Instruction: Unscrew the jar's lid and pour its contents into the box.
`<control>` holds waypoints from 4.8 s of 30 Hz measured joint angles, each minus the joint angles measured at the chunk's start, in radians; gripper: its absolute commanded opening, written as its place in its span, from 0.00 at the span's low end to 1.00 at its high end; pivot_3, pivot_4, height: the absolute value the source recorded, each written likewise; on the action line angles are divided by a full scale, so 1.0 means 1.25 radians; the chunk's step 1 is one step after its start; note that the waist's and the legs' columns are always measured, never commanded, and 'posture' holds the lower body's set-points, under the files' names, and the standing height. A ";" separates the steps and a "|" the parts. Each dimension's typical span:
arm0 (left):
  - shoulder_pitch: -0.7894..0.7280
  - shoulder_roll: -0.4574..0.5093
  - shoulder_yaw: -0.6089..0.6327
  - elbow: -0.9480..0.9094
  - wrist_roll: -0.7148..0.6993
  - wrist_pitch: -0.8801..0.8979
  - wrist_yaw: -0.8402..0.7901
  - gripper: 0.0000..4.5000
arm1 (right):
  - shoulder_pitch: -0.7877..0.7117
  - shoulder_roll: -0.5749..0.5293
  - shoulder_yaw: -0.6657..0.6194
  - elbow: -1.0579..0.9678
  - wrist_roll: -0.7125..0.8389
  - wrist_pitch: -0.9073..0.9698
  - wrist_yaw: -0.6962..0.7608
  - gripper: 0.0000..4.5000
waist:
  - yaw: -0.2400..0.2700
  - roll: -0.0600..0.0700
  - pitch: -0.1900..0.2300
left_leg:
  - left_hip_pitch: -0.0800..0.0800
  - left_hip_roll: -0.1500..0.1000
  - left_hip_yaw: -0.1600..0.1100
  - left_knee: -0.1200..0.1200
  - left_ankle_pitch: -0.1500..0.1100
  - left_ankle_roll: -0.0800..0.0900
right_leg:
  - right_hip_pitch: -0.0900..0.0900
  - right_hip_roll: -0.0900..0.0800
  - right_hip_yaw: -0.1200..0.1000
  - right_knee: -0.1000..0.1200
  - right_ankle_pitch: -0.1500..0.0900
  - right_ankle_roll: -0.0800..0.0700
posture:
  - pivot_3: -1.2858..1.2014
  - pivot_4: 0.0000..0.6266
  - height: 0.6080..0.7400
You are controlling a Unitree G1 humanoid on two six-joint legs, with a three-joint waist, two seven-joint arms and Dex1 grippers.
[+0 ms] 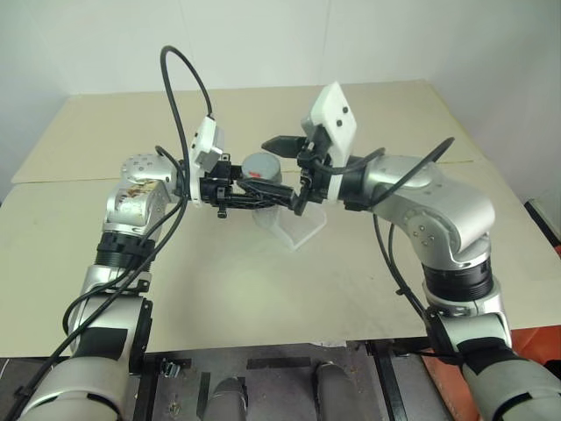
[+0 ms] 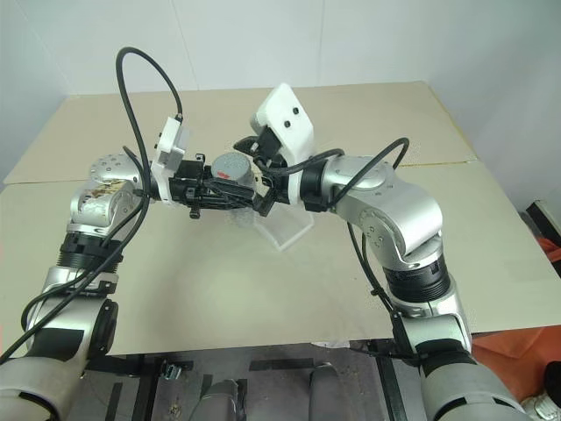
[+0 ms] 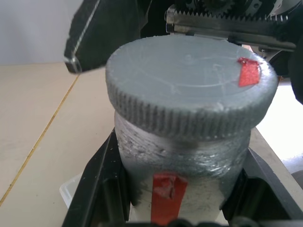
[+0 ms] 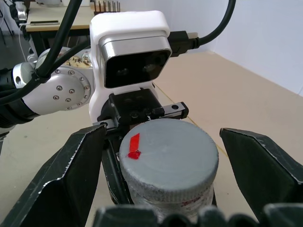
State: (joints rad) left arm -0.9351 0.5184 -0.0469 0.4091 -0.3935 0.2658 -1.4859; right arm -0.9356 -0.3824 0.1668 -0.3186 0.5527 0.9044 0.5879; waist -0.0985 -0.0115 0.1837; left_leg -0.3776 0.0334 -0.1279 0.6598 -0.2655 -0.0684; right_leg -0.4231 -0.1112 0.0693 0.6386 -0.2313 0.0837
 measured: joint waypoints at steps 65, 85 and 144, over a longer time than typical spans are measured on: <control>-0.407 -0.042 -0.713 0.481 1.422 -0.739 1.675 0.43 | 0.317 -0.320 -0.252 -0.117 0.128 0.122 0.102 0.99 | 0.055 -0.001 0.000 | -0.003 -0.002 0.001 0.001 0.000 0.001 | 0.001 -0.001 0.000 -0.008 0.002 0.003 | 0.52 0.24 1.00; -0.392 -0.122 -0.701 0.594 1.324 -0.675 1.627 0.43 | 0.331 -0.312 -0.302 -0.166 0.221 0.136 0.014 0.99 | 0.064 -0.001 0.001 | -0.006 -0.002 0.001 0.001 0.001 -0.002 | -0.001 -0.002 0.000 -0.007 0.002 0.003 | 0.52 0.24 1.00; -0.365 -0.100 -0.754 0.465 1.366 -0.620 1.588 0.43 | 0.353 -0.360 -0.311 -0.193 0.253 0.079 0.004 0.99 | 0.064 -0.001 0.000 | -0.006 -0.003 0.001 0.001 0.002 -0.003 | -0.001 -0.002 0.000 -0.007 0.003 0.004 | 0.52 0.24 1.00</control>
State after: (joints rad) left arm -1.3914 0.3937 -0.9893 0.9898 1.3136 -0.5086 0.4988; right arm -0.4939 -0.8328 -0.2222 -0.5603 0.8686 1.0027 0.5932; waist -0.0181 -0.0127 0.1840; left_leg -0.3855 0.0302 -0.1262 0.6615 -0.2634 -0.0720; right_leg -0.4238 -0.1139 0.0689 0.6297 -0.2271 0.0889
